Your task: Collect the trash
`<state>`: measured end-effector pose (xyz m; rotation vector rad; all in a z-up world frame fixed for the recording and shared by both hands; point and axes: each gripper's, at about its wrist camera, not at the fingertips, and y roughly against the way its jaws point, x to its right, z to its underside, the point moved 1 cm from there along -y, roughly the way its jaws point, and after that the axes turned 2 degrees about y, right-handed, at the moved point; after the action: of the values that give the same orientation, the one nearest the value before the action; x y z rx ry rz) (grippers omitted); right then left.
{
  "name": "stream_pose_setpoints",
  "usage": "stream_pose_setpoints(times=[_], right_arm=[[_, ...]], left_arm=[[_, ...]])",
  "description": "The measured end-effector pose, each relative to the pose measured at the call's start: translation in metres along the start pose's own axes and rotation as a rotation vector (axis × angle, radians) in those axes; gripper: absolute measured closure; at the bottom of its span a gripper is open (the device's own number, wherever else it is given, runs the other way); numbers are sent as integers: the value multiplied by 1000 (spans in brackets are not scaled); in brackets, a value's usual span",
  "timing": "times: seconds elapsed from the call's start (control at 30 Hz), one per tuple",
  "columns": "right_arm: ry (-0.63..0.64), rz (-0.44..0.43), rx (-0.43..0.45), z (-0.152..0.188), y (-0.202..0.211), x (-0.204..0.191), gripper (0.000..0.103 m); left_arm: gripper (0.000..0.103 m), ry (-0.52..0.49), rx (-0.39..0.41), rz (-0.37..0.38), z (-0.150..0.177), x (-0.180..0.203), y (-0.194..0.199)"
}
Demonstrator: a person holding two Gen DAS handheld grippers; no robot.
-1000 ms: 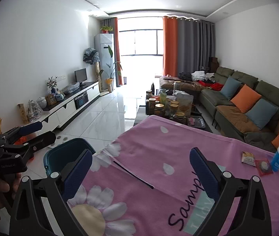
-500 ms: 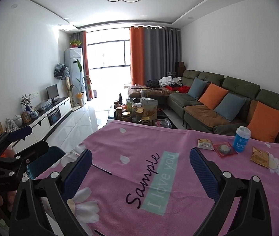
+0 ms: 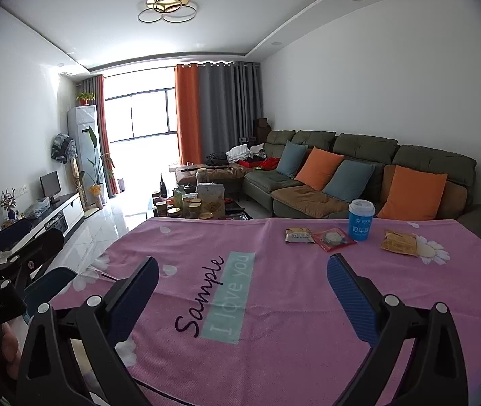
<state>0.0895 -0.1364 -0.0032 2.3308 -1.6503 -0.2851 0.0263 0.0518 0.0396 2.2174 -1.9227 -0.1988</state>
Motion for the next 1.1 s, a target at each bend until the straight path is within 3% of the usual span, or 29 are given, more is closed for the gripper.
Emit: stream_pose_setpoints(times=[0.33, 0.7, 1.1], right_arm=[[20, 80, 51, 11, 22, -1, 7], [24, 142, 148, 14, 53, -6, 7], [56, 167, 159, 21, 59, -13, 7]], left_arm=[[6, 27, 1, 67, 20, 5, 11], [6, 33, 15, 72, 31, 5, 17], [6, 44, 16, 79, 36, 4, 22]])
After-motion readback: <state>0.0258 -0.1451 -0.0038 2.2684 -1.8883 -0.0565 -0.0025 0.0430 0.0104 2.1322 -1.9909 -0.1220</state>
